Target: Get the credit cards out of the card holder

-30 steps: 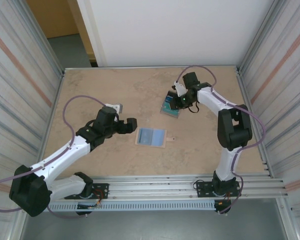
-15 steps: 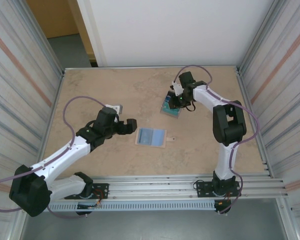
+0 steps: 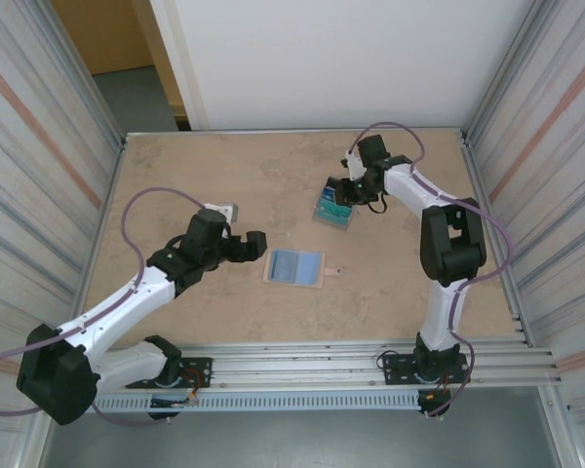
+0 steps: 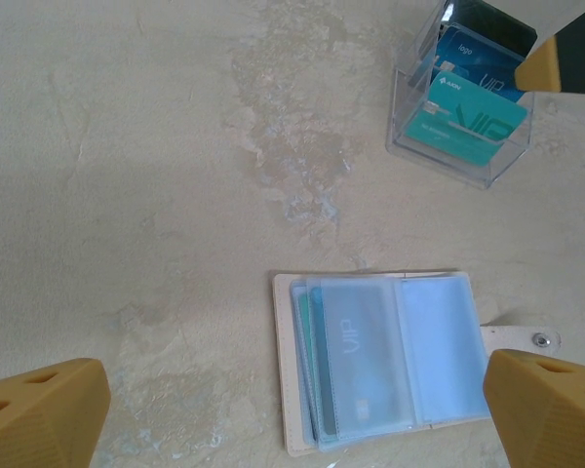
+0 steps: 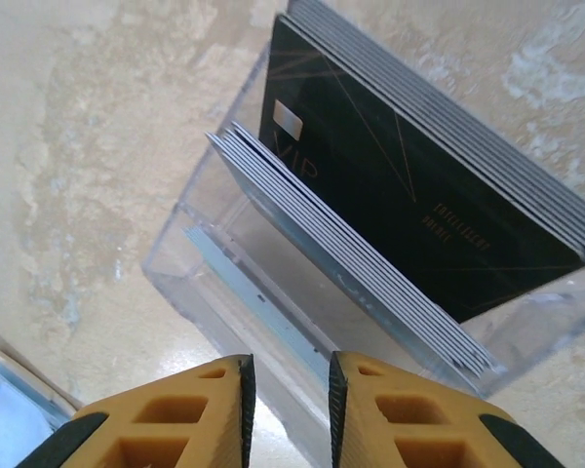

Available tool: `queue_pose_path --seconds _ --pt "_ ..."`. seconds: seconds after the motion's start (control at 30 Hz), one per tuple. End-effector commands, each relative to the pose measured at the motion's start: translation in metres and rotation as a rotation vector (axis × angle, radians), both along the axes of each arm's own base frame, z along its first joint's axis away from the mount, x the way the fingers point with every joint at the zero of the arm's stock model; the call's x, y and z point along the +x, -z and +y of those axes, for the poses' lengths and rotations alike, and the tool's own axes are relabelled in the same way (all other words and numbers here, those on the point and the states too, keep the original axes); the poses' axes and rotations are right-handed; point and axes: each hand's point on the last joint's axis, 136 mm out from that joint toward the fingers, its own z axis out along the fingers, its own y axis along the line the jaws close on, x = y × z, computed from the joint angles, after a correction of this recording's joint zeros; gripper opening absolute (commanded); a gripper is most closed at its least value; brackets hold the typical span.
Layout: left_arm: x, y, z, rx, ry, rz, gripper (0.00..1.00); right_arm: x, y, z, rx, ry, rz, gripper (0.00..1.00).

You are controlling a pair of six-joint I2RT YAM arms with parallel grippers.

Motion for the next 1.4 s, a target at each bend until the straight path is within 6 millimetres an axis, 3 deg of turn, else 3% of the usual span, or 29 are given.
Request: queue_pose_path --seconds 0.0,0.23,0.33,0.47,0.63,0.8,0.93,1.13,1.37 --pt "-0.002 -0.002 0.007 -0.012 -0.023 -0.005 0.98 -0.001 -0.044 -0.004 0.031 0.060 -0.111 0.29" --pt "-0.004 0.000 0.009 -0.010 -0.029 -0.002 0.99 -0.033 -0.085 -0.004 0.021 0.091 -0.265 0.38" --pt "-0.005 0.001 0.011 -0.009 -0.040 -0.001 0.99 -0.051 -0.097 -0.004 0.036 0.108 -0.294 0.70" --pt "-0.007 0.003 0.018 0.000 -0.071 0.001 0.99 -0.080 -0.096 0.005 0.008 0.096 -0.297 0.74" --pt "-0.012 0.005 0.037 0.010 -0.158 -0.015 0.99 -0.119 -0.079 0.031 -0.061 0.067 -0.232 0.66" --pt "-0.019 0.007 0.061 0.016 -0.264 -0.031 0.99 -0.150 -0.048 0.067 -0.107 0.037 -0.138 0.62" --pt "-0.024 0.011 0.078 0.012 -0.328 -0.032 0.99 -0.168 -0.019 0.107 -0.088 -0.021 -0.055 0.62" --pt "-0.028 0.014 0.091 -0.008 -0.372 -0.034 0.99 -0.180 0.017 0.160 -0.124 -0.112 0.040 0.61" --pt "-0.032 0.017 0.098 -0.013 -0.388 -0.028 0.99 -0.175 0.041 0.175 -0.239 -0.123 0.046 0.64"
